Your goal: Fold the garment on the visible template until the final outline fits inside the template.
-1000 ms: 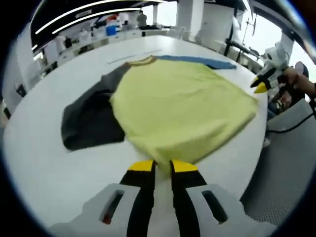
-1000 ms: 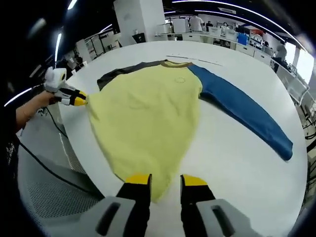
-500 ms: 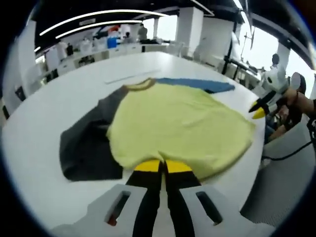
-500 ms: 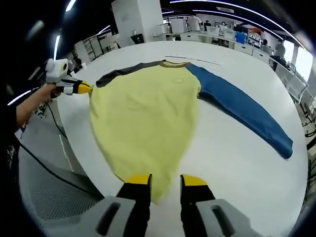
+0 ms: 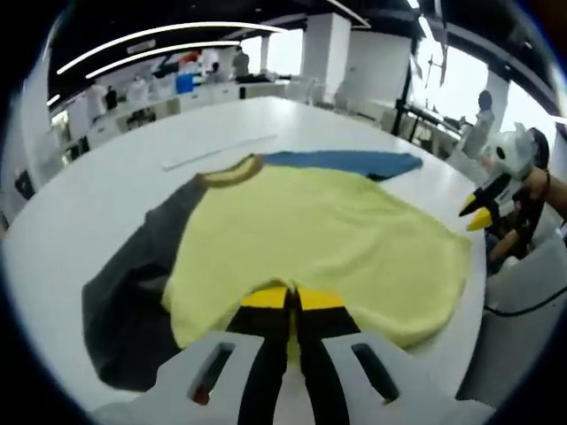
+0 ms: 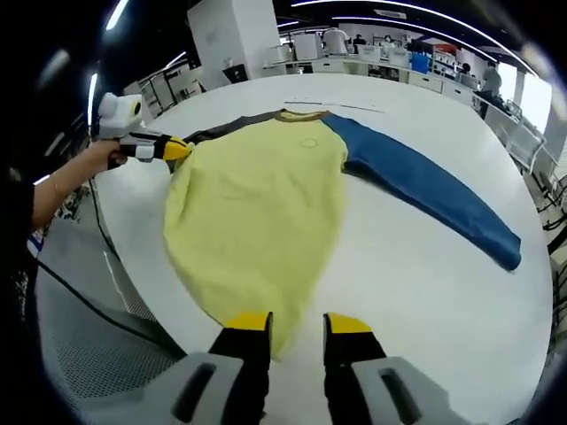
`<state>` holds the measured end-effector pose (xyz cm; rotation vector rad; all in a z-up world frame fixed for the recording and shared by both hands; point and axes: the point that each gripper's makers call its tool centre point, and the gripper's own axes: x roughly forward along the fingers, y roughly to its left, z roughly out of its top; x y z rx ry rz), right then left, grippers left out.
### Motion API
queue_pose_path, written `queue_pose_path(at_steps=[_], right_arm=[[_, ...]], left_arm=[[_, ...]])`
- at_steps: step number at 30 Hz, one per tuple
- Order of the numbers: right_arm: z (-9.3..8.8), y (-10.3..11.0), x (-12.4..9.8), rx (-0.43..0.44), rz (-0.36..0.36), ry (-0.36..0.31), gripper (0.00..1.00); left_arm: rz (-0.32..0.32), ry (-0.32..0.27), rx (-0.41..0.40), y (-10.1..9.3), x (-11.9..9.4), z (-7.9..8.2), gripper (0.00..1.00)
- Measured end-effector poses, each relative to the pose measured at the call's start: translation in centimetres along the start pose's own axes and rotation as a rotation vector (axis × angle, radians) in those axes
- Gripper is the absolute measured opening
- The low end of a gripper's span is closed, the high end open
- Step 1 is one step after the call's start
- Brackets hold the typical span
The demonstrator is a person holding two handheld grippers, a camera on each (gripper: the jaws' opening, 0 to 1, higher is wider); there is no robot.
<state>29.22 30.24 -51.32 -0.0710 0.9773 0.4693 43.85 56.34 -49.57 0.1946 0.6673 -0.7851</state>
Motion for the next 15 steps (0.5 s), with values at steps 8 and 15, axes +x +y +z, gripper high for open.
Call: queue_pose_path(at_steps=[8,15], right_arm=[[-0.3,0.1,0.1,0.024,-0.004,0.007,0.19],[-0.3,0.2,0.0,0.040,-0.008,0.000,0.19]], left_arm=[[0.001,-0.005,-0.007,0.2,2.2,0.7,0.00],[0.001,0.012,0.023,-0.1,4.0,0.2,0.00]])
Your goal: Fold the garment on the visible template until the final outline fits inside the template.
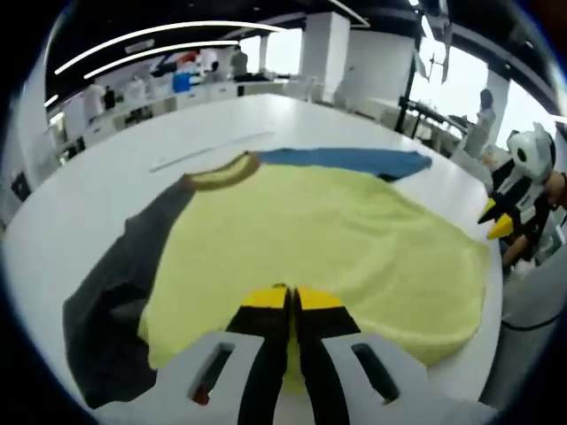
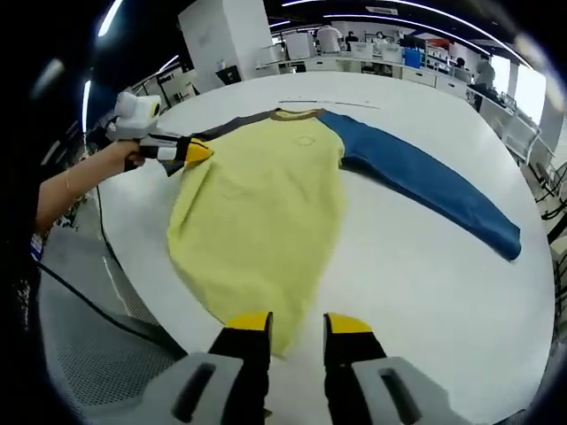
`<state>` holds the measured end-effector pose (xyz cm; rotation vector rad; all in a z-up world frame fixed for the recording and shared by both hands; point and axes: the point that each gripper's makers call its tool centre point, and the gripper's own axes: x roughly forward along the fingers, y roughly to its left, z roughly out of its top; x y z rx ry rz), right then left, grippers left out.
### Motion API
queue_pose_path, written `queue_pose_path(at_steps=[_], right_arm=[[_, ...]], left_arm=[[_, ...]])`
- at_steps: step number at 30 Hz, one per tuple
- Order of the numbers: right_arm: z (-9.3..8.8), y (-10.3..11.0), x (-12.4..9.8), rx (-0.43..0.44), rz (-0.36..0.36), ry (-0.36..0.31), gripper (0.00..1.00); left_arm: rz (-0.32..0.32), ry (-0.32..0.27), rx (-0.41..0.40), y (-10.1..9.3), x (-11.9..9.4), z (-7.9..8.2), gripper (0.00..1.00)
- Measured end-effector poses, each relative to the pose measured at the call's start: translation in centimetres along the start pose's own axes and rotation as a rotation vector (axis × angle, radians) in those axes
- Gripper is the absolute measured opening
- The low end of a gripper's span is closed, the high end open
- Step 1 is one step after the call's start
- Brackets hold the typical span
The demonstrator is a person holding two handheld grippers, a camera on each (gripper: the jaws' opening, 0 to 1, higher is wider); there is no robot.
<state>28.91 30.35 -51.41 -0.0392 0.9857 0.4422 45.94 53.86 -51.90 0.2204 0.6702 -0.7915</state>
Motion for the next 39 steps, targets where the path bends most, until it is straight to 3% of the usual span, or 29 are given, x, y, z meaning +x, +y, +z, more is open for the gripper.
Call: queue_pose_path(at_steps=[9,16,19,27,35,39], right_arm=[[-0.2,0.2,-0.2,0.017,-0.007,-0.003,0.21],[-0.4,0.3,0.1,0.023,-0.001,0.002,0.22],[-0.3,0.6,0.2,0.019,0.003,0.003,0.23],[-0.1,1.0,0.5,0.005,0.014,0.008,0.24],[-0.5,1.3,1.0,0.007,0.017,0.030,0.23],[-1.1,0.3,1.5,0.029,-0.010,0.046,0.22]], left_arm=[[0.020,0.017,0.036,0.8,0.8,-1.0,0.02],[0.016,-0.052,0.058,0.8,-0.9,0.6,0.22],[0.005,-0.069,0.065,0.3,-2.4,0.9,0.24],[0.011,-0.011,0.095,1.3,-4.5,-1.7,0.22],[0.029,0.029,0.036,2.2,-3.8,-3.8,0.17],[0.037,0.060,0.038,2.3,-3.3,-4.7,0.12]])
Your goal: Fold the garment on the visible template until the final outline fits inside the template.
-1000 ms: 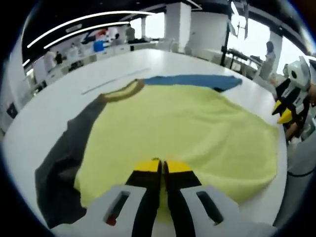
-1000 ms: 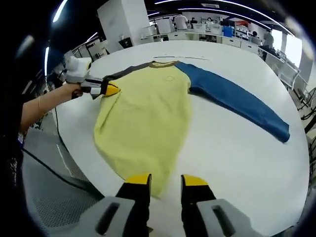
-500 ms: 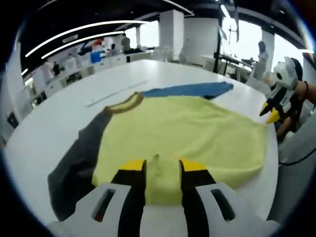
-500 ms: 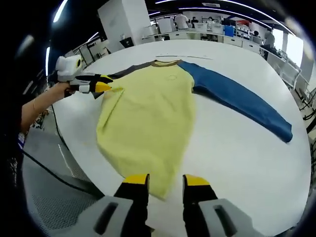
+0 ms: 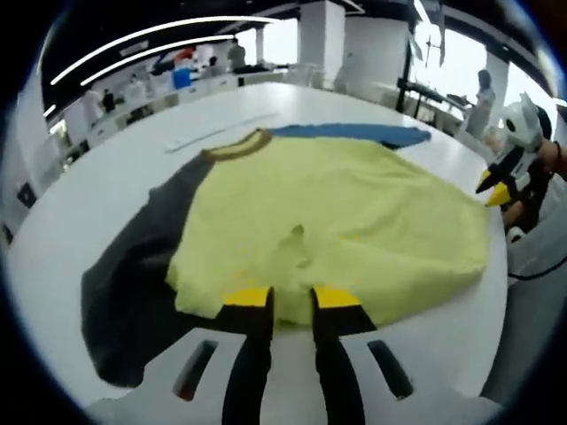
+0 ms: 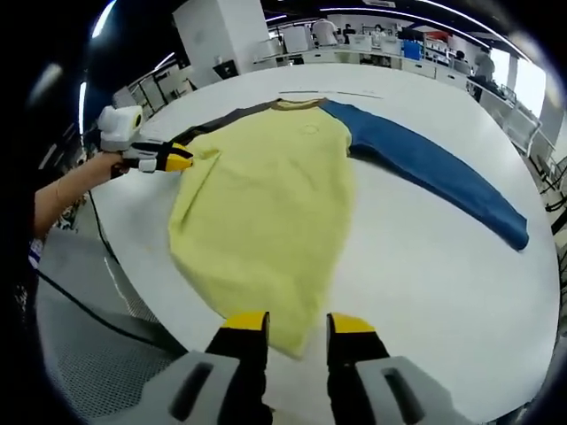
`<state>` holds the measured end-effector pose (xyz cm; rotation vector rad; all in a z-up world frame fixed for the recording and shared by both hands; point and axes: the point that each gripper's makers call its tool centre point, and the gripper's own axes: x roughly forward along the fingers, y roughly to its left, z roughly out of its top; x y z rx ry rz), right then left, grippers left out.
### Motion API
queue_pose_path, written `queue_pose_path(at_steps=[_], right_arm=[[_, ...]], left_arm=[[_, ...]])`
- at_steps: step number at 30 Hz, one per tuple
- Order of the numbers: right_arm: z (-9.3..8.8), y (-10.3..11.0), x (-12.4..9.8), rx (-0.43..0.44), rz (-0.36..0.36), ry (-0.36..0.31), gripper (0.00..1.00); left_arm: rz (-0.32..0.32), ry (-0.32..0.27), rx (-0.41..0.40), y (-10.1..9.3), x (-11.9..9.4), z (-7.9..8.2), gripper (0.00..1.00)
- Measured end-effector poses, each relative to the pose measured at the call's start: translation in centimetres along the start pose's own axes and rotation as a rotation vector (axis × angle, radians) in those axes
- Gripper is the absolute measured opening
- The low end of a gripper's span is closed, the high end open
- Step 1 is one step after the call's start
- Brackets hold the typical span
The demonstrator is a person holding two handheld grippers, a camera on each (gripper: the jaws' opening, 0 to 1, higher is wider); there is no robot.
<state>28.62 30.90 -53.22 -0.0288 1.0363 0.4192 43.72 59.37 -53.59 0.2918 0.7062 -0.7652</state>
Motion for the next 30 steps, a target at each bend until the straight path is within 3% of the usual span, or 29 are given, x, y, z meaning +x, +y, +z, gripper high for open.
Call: queue_pose_path(at_steps=[5,12,18,24,30], right_arm=[[-0.5,0.1,0.4,0.044,0.010,-0.001,0.19],[-1.1,0.5,0.9,0.024,0.001,0.022,0.15],[-1.5,0.3,0.8,0.046,-0.005,0.033,0.01],[-1.4,0.4,0.6,0.051,0.010,0.023,0.00],[-1.3,0.4,0.1,0.023,0.020,0.029,0.00]], left_arm=[[-0.004,0.012,-0.013,-0.5,-0.3,0.0,0.06],[0.024,0.033,0.000,-0.4,-0.7,-0.3,0.02],[0.044,0.049,-0.056,-0.5,-1.3,-0.8,0.01],[0.056,0.075,-0.041,-0.9,-3.5,-1.6,0.01],[0.076,0.102,-0.142,-1.4,-6.3,-3.3,0.01]])
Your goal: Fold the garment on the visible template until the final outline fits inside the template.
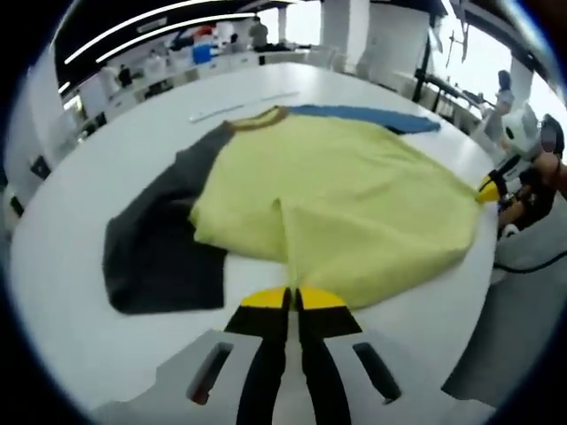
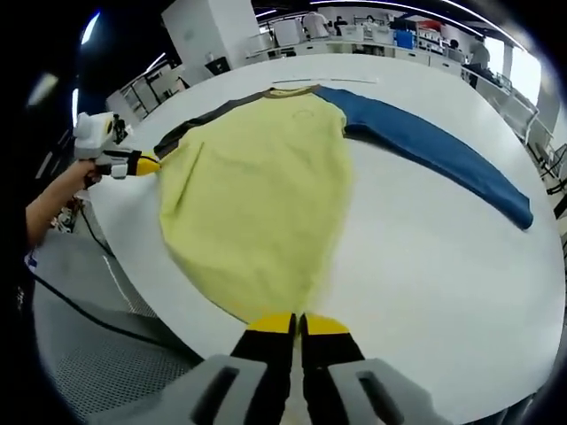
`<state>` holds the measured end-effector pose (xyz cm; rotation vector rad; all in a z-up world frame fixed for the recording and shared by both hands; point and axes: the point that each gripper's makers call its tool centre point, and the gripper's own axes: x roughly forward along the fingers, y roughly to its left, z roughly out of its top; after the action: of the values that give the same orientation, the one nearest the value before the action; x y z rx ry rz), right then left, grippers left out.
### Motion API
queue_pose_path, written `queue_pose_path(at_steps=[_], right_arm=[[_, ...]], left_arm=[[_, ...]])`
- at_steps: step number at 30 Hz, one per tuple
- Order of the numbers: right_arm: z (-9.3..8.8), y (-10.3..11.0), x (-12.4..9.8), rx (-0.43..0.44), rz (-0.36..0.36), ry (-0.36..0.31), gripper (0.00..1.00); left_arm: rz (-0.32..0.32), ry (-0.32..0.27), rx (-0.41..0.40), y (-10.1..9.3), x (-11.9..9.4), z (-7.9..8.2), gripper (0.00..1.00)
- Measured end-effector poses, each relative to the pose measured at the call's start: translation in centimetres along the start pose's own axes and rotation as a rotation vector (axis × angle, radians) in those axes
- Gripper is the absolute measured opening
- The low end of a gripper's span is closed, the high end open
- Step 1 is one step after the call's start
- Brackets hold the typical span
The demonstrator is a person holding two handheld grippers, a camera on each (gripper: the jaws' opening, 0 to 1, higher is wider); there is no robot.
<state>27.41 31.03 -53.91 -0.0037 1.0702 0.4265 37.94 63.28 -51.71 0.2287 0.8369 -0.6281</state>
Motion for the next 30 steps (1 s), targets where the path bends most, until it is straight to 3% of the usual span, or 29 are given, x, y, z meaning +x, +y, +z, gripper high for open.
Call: queue_pose_path(at_steps=[4,12,20,30], right_arm=[[0.2,0.1,-0.4,-0.016,0.003,-0.002,0.00],[0.5,0.1,-0.7,-0.029,0.011,-0.004,0.00],[0.5,0.4,-1.3,-0.030,0.030,-0.005,0.00],[-0.9,0.5,-0.7,-0.080,0.019,0.060,0.00]], left_arm=[[-0.013,0.000,-0.064,-0.4,-1.6,-1.2,0.01],[-0.009,0.017,-0.103,-1.7,-4.3,-2.7,0.01],[0.012,0.110,-0.165,-2.3,-6.2,-5.5,0.01],[0.036,0.205,-0.180,-3.0,-6.0,-8.8,0.01]])
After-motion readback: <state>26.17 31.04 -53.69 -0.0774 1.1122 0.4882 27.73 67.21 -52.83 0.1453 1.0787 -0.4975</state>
